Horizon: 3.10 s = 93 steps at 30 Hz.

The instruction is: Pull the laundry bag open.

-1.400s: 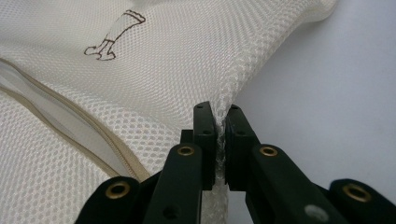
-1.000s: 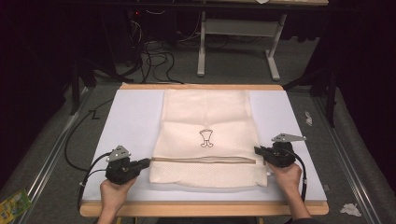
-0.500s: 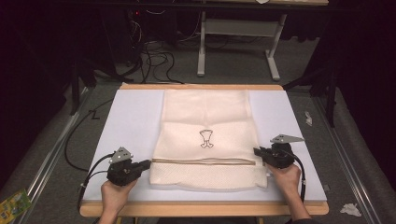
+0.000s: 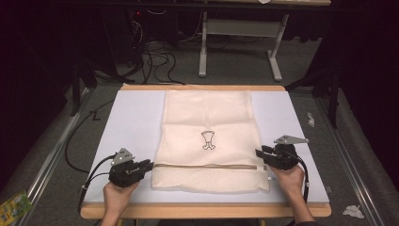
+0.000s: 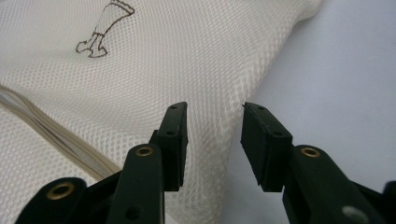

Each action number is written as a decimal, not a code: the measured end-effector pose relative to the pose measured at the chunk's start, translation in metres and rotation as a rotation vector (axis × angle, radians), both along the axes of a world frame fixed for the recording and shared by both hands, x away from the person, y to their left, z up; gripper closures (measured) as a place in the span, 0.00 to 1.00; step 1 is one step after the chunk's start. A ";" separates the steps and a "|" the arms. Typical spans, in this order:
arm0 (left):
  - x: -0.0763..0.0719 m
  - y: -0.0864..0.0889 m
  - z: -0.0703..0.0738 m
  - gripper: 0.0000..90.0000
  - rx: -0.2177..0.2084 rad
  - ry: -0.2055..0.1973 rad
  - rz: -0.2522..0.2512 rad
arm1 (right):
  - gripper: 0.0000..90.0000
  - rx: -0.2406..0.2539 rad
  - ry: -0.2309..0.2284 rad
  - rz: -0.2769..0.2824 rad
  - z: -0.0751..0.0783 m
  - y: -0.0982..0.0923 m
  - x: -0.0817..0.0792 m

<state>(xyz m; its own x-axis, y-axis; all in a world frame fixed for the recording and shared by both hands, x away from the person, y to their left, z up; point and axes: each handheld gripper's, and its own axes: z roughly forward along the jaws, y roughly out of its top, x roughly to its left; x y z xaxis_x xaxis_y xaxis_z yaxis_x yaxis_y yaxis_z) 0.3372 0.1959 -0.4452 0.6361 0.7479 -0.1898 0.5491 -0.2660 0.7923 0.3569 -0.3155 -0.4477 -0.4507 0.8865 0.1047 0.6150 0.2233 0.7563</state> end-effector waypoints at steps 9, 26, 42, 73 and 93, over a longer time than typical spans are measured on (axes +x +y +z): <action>-0.001 -0.001 0.012 0.68 -0.010 -0.080 0.022 | 0.67 0.012 -0.067 -0.008 0.013 -0.004 -0.006; 0.006 0.014 0.031 0.61 -0.091 -0.161 0.111 | 0.66 0.101 -0.144 -0.079 0.028 -0.036 -0.017; 0.010 0.030 0.031 0.58 -0.099 -0.175 0.175 | 0.65 0.143 -0.174 -0.145 0.029 -0.063 -0.026; 0.019 0.047 0.014 0.53 -0.098 -0.142 0.242 | 0.62 0.219 -0.159 -0.207 0.010 -0.090 -0.044; 0.021 0.041 -0.002 0.53 -0.075 -0.112 0.242 | 0.61 0.223 -0.127 -0.193 -0.005 -0.082 -0.043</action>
